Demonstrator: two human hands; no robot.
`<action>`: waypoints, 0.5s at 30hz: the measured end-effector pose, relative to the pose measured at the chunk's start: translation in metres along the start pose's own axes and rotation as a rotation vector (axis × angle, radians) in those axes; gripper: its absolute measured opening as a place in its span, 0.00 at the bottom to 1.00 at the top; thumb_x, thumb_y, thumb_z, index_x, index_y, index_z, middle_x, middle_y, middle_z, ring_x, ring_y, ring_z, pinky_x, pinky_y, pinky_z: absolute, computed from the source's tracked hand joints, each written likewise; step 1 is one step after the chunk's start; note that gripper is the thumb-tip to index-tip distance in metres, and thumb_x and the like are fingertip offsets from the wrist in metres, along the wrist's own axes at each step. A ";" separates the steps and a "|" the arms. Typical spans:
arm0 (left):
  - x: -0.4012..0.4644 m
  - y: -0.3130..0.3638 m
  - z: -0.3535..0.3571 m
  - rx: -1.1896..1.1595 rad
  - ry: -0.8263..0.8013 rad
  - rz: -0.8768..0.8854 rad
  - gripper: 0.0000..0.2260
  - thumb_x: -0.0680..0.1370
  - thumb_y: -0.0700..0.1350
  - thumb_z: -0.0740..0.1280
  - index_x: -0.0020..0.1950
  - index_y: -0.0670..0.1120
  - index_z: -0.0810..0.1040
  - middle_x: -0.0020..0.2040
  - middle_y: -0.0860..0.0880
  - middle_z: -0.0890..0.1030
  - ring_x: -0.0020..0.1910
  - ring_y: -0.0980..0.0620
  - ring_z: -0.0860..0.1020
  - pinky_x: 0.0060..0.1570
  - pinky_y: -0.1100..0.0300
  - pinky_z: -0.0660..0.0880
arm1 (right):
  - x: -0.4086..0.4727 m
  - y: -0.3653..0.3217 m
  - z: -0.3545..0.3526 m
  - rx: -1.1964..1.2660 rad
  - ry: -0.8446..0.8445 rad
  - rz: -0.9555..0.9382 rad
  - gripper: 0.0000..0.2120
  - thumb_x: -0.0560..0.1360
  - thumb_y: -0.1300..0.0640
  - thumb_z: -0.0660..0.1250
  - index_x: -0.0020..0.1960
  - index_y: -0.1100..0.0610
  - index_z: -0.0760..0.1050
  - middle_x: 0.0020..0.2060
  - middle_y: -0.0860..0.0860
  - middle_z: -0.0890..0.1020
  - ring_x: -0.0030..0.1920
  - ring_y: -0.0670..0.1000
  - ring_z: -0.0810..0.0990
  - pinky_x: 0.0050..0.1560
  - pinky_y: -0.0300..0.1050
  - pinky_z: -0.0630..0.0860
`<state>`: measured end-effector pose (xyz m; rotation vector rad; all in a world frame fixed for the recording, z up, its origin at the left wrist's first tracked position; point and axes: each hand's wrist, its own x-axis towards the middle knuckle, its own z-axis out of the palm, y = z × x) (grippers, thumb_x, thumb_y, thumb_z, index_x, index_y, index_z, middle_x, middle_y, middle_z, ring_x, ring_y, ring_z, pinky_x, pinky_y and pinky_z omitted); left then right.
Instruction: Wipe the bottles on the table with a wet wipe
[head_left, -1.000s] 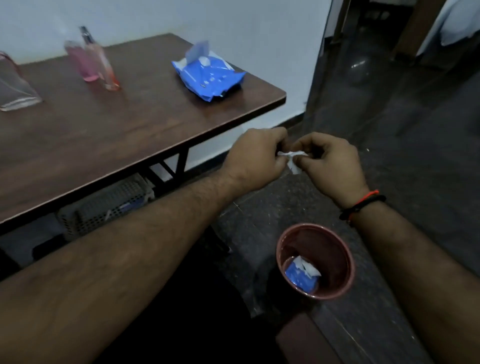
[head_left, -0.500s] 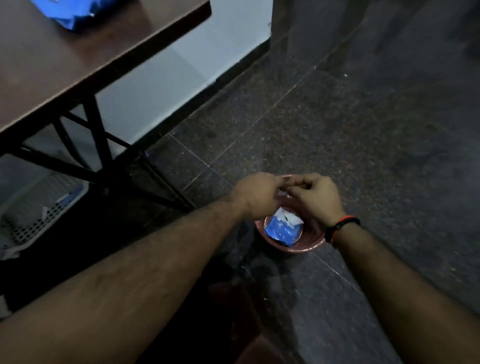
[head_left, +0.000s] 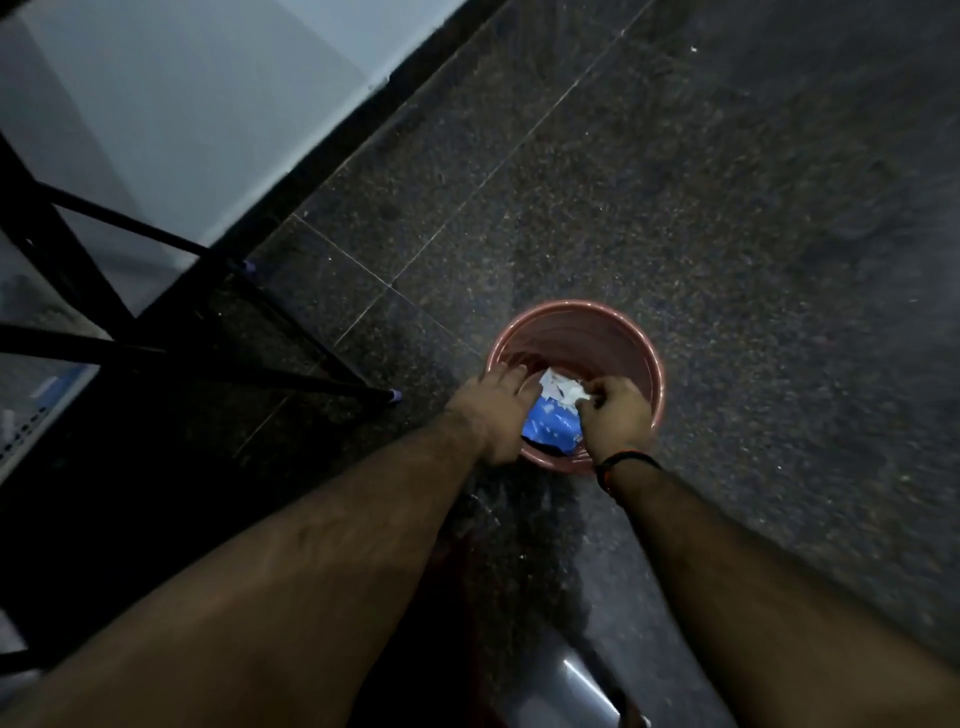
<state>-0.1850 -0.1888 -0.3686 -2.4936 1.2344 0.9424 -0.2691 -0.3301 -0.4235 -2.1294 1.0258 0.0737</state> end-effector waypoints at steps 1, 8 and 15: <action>0.002 0.000 0.001 0.001 -0.004 -0.007 0.36 0.78 0.50 0.64 0.81 0.49 0.48 0.82 0.44 0.50 0.79 0.43 0.52 0.76 0.46 0.54 | 0.001 0.001 0.002 -0.003 0.004 -0.006 0.09 0.72 0.65 0.68 0.53 0.63 0.81 0.53 0.58 0.81 0.54 0.58 0.79 0.54 0.42 0.70; 0.010 0.001 0.002 -0.032 0.020 -0.027 0.39 0.77 0.52 0.65 0.81 0.49 0.46 0.82 0.43 0.44 0.80 0.42 0.46 0.77 0.43 0.50 | 0.000 0.003 0.004 -0.017 -0.036 -0.005 0.18 0.72 0.63 0.68 0.62 0.64 0.76 0.62 0.59 0.77 0.62 0.59 0.76 0.65 0.51 0.71; 0.009 -0.004 0.002 -0.058 0.116 -0.059 0.37 0.78 0.56 0.62 0.81 0.48 0.47 0.82 0.43 0.45 0.80 0.41 0.45 0.77 0.42 0.50 | -0.002 0.012 -0.002 -0.143 -0.009 -0.071 0.20 0.73 0.61 0.67 0.64 0.64 0.75 0.68 0.60 0.74 0.73 0.59 0.65 0.75 0.50 0.58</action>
